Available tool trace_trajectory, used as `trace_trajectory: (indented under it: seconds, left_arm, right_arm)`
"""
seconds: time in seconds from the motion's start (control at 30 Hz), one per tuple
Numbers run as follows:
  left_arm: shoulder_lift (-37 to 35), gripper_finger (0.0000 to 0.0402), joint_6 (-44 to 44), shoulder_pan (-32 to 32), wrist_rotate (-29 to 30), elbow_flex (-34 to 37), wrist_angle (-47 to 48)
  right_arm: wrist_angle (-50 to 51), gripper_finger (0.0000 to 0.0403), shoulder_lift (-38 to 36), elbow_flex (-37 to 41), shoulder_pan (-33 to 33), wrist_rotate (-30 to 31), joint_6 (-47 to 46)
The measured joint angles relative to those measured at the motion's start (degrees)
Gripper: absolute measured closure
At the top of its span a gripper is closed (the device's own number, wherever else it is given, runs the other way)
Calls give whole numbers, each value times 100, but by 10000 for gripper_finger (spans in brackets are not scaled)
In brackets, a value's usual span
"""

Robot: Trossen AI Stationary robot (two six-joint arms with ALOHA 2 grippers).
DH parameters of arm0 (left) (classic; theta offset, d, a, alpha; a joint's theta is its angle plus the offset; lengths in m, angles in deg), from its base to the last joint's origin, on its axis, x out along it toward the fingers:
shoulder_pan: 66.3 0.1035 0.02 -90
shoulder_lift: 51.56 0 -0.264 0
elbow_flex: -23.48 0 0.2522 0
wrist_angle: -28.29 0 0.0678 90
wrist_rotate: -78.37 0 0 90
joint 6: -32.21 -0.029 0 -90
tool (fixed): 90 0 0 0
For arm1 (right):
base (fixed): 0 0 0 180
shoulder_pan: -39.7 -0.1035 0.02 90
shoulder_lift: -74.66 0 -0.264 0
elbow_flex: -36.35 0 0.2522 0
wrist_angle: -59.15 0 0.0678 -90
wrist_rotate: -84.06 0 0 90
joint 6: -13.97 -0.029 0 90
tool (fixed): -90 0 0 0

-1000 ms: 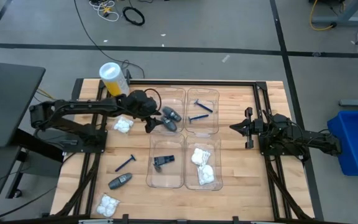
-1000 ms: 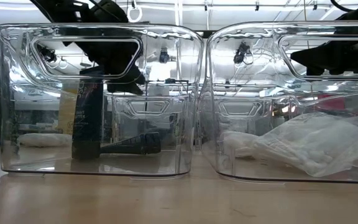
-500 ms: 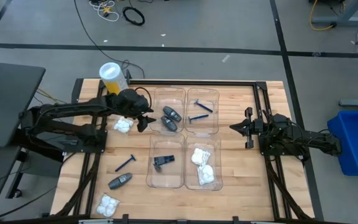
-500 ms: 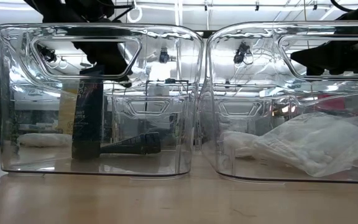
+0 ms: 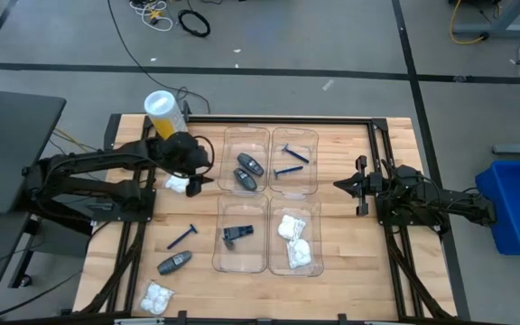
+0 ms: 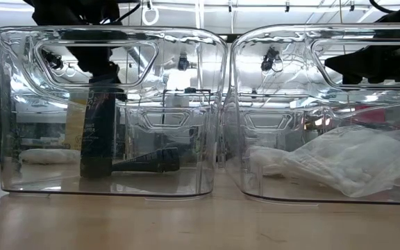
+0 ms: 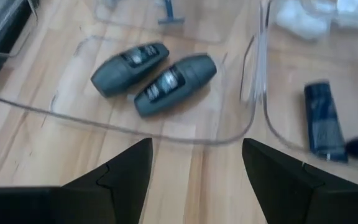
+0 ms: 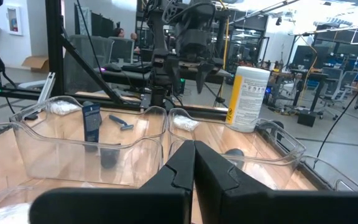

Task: Pick & Place Travel size toiletries
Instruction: Put the cotton pack into the bottom right transparent bin

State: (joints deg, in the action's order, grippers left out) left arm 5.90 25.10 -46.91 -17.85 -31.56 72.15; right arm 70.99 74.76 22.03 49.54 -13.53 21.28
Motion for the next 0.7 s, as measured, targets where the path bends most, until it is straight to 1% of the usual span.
trace_trajectory:
  seconds: [0.3, 0.37, 0.5, 0.7]
  left_arm:
    - [-21, 146, -433, -1, 14, 0, 479]
    - [-21, 146, -673, -1, 49, 0, 566]
    - [-18, 146, -1363, 1, 122, 0, 800]
    - [-15, 146, -2690, -1, -59, 0, 1170]
  right_arm:
    - [0, 389, -1, 2, 0, 1, 1]
    - [0, 389, 0, 0, 1, -1, 1]
    - [-1, 389, 0, 0, -1, 0, 1]
    - [0, 389, 0, 1, 0, 0, 1]
